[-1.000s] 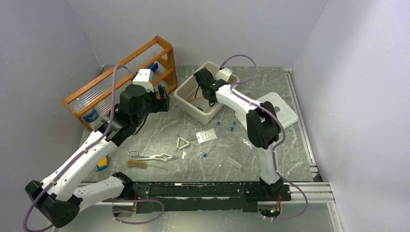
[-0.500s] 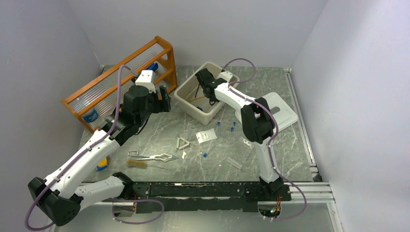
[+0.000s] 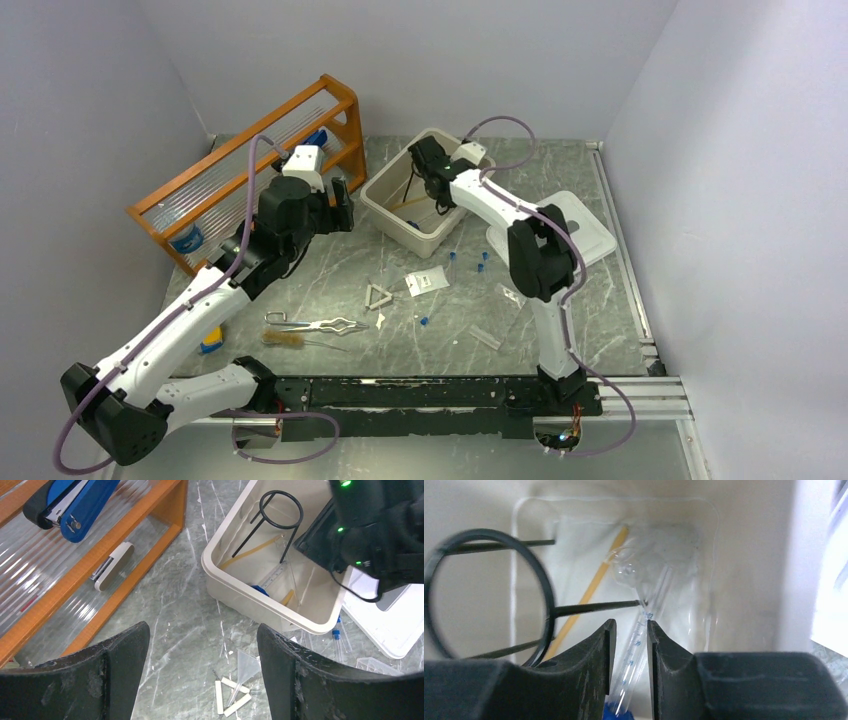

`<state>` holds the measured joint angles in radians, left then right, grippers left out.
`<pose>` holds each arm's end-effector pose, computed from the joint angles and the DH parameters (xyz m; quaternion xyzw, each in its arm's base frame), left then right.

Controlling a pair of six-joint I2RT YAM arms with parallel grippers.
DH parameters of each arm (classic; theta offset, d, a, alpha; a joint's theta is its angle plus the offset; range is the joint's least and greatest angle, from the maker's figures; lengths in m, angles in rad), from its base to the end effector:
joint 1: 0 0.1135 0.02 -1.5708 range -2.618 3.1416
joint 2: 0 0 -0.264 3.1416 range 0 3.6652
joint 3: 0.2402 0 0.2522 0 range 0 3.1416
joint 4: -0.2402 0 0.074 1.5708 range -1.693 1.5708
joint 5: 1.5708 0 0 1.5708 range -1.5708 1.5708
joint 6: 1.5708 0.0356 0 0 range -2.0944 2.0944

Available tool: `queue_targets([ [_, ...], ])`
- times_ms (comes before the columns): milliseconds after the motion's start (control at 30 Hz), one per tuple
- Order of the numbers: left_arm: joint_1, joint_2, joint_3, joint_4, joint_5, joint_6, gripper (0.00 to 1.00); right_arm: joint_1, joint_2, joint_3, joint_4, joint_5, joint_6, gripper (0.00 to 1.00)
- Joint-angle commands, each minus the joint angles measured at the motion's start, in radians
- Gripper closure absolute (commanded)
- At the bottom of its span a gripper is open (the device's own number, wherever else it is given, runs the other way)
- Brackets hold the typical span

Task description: Organize the chemistry lab equipment

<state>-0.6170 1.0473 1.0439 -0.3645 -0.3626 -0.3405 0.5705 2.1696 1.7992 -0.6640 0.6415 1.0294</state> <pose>0.1976 -0.1247 0.3627 0.0107 0.8173 -0.1244 0.5625 0.4081 0.2366 0.2107 0.2895 0.8721 -0.0314 0.3933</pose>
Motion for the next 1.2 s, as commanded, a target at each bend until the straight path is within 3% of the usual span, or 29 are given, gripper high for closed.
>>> queue_targets([
  [0,-0.001,-0.002,0.014,0.023,-0.019,0.016,0.18,-0.004,-0.151,-0.033,0.048,-0.006,-0.044,0.67],
  [200,-0.001,-0.02,0.075,-0.015,-0.07,0.033,0.17,0.002,-0.375,-0.22,0.21,-0.13,-0.238,0.6],
  [367,-0.001,-0.043,0.212,-0.086,-0.127,0.058,0.16,0.037,-0.536,-0.396,0.383,-0.444,-0.462,0.49],
  [467,-0.001,-0.065,0.299,-0.106,-0.146,0.076,0.15,0.094,-0.582,-0.47,0.432,-0.589,-0.547,0.44],
  [567,-0.001,-0.088,0.366,-0.123,-0.143,0.099,0.14,0.213,-0.606,-0.507,0.479,-0.619,-0.655,0.38],
  [767,-0.001,-0.12,0.445,-0.174,-0.161,0.139,0.13,0.445,-0.494,-0.45,0.432,-0.672,-0.83,0.31],
  [933,-0.001,-0.127,0.469,-0.202,-0.171,0.145,0.12,0.578,-0.277,-0.325,0.3,-0.679,-0.996,0.26],
  [1167,-0.001,-0.102,0.471,-0.22,-0.102,0.135,0.12,0.634,-0.082,-0.184,0.183,-0.722,-1.119,0.23],
])
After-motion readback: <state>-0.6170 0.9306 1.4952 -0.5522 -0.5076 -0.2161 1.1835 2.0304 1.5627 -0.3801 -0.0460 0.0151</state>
